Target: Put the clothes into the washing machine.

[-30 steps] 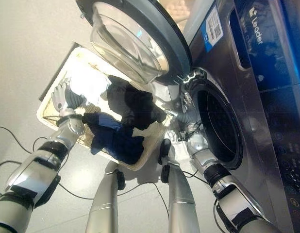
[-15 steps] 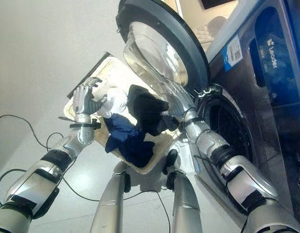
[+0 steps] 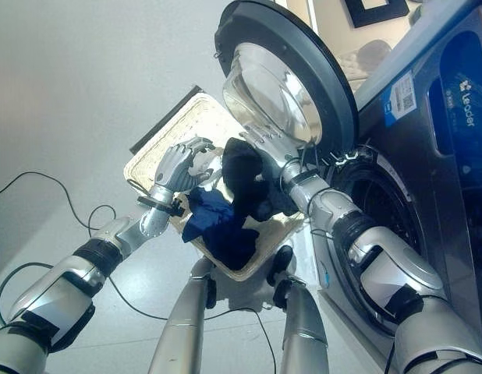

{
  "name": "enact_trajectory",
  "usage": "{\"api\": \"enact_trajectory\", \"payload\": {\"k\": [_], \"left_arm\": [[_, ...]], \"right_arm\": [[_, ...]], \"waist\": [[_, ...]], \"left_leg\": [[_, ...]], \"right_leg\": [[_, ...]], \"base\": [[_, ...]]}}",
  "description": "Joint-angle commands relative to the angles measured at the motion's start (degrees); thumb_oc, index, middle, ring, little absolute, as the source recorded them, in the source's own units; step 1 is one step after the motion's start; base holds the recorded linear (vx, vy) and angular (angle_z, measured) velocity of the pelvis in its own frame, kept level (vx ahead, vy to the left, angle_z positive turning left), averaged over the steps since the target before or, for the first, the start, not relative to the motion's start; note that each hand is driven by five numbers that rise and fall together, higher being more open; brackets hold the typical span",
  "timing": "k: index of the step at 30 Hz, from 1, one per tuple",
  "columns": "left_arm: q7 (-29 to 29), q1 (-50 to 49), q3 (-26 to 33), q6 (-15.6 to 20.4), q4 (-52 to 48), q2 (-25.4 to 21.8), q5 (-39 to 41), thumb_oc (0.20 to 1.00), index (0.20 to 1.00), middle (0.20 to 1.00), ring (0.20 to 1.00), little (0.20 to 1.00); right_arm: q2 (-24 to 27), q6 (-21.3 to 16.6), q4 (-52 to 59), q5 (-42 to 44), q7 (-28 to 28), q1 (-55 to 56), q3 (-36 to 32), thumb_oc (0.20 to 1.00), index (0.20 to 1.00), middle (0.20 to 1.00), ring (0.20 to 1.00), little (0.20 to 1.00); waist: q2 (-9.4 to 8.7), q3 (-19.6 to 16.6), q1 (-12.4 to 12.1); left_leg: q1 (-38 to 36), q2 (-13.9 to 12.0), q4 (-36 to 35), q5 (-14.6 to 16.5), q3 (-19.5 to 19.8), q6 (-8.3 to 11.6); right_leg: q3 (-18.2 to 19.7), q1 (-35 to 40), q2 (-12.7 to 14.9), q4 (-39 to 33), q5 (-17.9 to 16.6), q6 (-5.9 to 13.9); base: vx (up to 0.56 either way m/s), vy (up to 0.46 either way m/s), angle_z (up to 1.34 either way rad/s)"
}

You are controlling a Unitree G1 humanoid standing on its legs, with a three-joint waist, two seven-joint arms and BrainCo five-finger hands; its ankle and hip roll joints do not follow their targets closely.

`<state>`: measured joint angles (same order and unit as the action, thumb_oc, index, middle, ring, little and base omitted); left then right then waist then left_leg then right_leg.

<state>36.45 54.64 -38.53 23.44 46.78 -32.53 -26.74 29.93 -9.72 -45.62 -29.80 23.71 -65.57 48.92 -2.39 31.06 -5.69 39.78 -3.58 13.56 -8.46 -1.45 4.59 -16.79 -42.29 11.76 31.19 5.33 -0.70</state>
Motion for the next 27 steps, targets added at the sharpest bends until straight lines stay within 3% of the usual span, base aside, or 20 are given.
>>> {"api": "enact_trajectory", "payload": {"k": [1, 3, 5, 7, 11, 17, 27], "left_arm": [[-0.6, 1.31, 1.51, -4.11, 0.18, 2.66, -0.83, 1.0, 1.0, 1.0, 1.0, 1.0], [-0.84, 1.36, 1.57, -5.74, 0.9, 2.63, -1.9, 1.0, 1.0, 1.0, 1.0, 1.0], [-1.45, 2.37, 0.64, -11.19, 4.37, 2.11, -3.96, 1.0, 1.0, 1.0, 1.0, 1.0], [-1.72, 2.93, 0.05, -13.84, 6.17, 1.72, -4.39, 1.0, 1.0, 1.0, 1.0, 1.0], [3.23, 3.01, 1.4, -21.18, 11.18, 1.21, -5.21, 1.0, 1.0, 1.0, 1.0, 1.0], [6.04, 5.27, 1.3, -22.3, 14.53, 0.9, -8.73, 1.0, 1.0, 1.0, 1.0, 1.0], [0.08, 11.27, -6.6, -25.08, 16.2, 0.68, -16.5, 1.0, 1.0, 1.0, 1.0, 1.0]], "right_arm": [[2.15, -1.1, 0.57, 3.2, -0.29, -1.46, -2.01, 1.0, 1.0, 1.0, 1.0, 1.0], [2.23, -1.15, 0.7, 3.56, -0.59, -1.29, -1.98, 1.0, 1.0, 1.0, 1.0, 1.0], [2.47, -1.82, 0.54, 4.74, -1.58, -0.97, -1.74, 1.0, 1.0, 1.0, 1.0, 1.0], [2.61, -1.91, 0.53, 5.37, -1.75, -0.74, -1.63, 1.0, 1.0, 1.0, 1.0, 1.0], [3.28, -2.28, 0.79, 7.34, -2.24, 1.76, -2.09, 1.0, 1.0, 1.0, 1.0, 1.0], [3.37, -3.34, -0.69, 8.68, -3.63, 3.15, -2.0, 1.0, 1.0, 1.0, 1.0, 1.0], [2.78, -4.27, -1.88, 9.5, -3.74, 3.31, -2.22, 1.0, 1.0, 1.0, 1.0, 1.0]], "waist": [[3.96, -1.27, 0.18], [3.96, -1.27, 0.26], [3.84, -1.27, 0.73], [3.75, -1.27, 0.98], [3.21, -1.27, 1.99], [2.75, -1.27, 2.77], [3.11, -1.27, 4.4]], "left_leg": [[-0.38, 2.09, 2.92, 6.03, -3.69, 0.83], [-0.35, 2.04, 2.83, 5.95, -3.83, 0.8], [0.1, 1.94, 2.66, 5.54, -4.21, 0.85], [0.41, 2.07, 2.59, 5.36, -4.16, 0.96], [1.01, 2.01, 1.77, 4.7, -4.66, 1.24], [1.72, 1.87, 1.45, 4.19, -5.07, 1.46], [2.81, 1.66, 0.3, 3.31, -6.2, 1.71]], "right_leg": [[-1.91, 0.62, -0.32, -2.09, -3.0, 7.86], [-2.01, 0.57, -0.29, -2.09, -2.97, 7.91], [-1.88, 0.19, -0.49, -2.51, -3.22, 7.85], [-1.72, -0.03, -0.69, -2.95, -3.47, 7.84], [-1.27, -0.68, -1.31, -4.12, -3.92, 7.76], [-1.11, -1.28, -1.61, -4.72, -4.34, 7.65], [-0.33, -2.62, -2.34, -6.24, -5.48, 7.96]], "base": [[0.0, 0.0, 0.0], [0.0, 0.015, 0.01], [0.01, 0.046, 0.0], [0.01, 0.017, -0.01], [0.0, 0.0, 0.0], [0.0, 0.007, 0.0], [0.0, 0.043, -0.03]]}}
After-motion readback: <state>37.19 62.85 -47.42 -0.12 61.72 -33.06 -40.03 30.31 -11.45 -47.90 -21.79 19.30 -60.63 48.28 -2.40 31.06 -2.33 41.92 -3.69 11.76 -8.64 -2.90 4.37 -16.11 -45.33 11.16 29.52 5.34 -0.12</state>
